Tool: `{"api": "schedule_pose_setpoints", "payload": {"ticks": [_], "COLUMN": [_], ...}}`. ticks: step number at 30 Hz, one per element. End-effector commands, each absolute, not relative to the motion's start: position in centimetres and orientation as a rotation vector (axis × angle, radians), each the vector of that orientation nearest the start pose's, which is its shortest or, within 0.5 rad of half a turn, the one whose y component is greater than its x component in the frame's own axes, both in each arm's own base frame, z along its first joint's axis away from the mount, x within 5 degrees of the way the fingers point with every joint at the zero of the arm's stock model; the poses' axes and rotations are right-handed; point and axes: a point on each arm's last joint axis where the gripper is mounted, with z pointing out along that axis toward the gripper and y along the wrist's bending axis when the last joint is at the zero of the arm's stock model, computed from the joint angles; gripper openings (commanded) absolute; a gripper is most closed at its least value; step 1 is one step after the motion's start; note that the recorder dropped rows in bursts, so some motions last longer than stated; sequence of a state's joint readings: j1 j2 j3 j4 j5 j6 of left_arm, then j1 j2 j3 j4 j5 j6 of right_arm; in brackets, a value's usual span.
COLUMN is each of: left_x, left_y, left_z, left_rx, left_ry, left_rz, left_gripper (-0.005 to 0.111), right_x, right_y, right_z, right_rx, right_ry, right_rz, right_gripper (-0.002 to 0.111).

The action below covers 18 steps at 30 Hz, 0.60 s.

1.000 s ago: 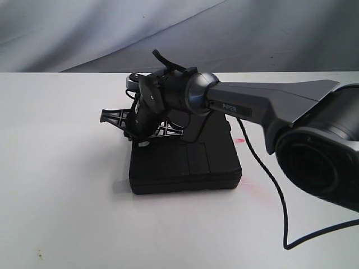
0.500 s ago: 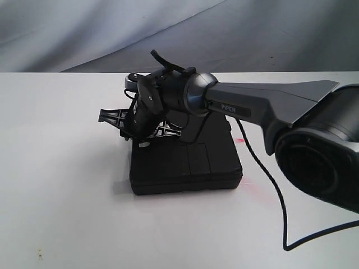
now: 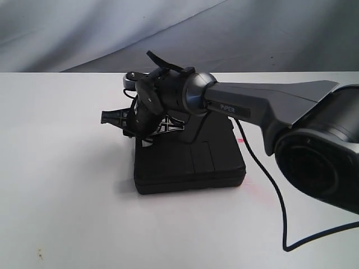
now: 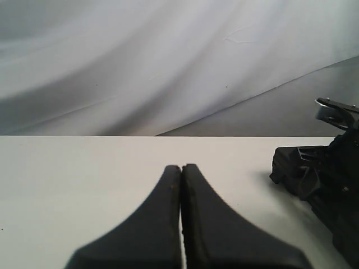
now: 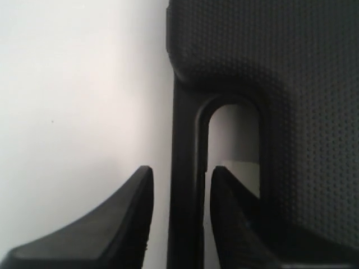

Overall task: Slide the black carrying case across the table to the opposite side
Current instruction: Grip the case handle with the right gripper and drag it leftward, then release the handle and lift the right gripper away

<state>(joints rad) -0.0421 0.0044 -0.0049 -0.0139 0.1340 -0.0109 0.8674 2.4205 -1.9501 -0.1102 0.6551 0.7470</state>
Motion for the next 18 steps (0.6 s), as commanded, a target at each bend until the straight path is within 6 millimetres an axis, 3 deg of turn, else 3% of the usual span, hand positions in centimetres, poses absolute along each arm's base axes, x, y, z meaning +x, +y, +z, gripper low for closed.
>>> {"api": "schedule_pose_setpoints", "payload": {"ticks": [1,11,18], "left_x": [5.6,5.6,5.6], "left_y": [-0.2,-0.2,-0.2], "left_z": [20.1,20.1,20.1], "left_rx": [0.007,0.007,0.007], "left_ry": [1.616,1.616,1.616], "left_rz": [-0.059,-0.059,-0.059], "left_gripper": [0.0,0.0,0.0], "right_x": [35.0,34.9,34.7], "right_y": [39.1,39.0,38.9], "right_z": [13.6,14.0,17.1], "right_rx": [-0.346,-0.356,-0.371], "right_ry": [2.606,2.614,2.547], "right_rz": [0.369,0.355,0.375], "right_gripper": [0.033,0.033,0.033]}}
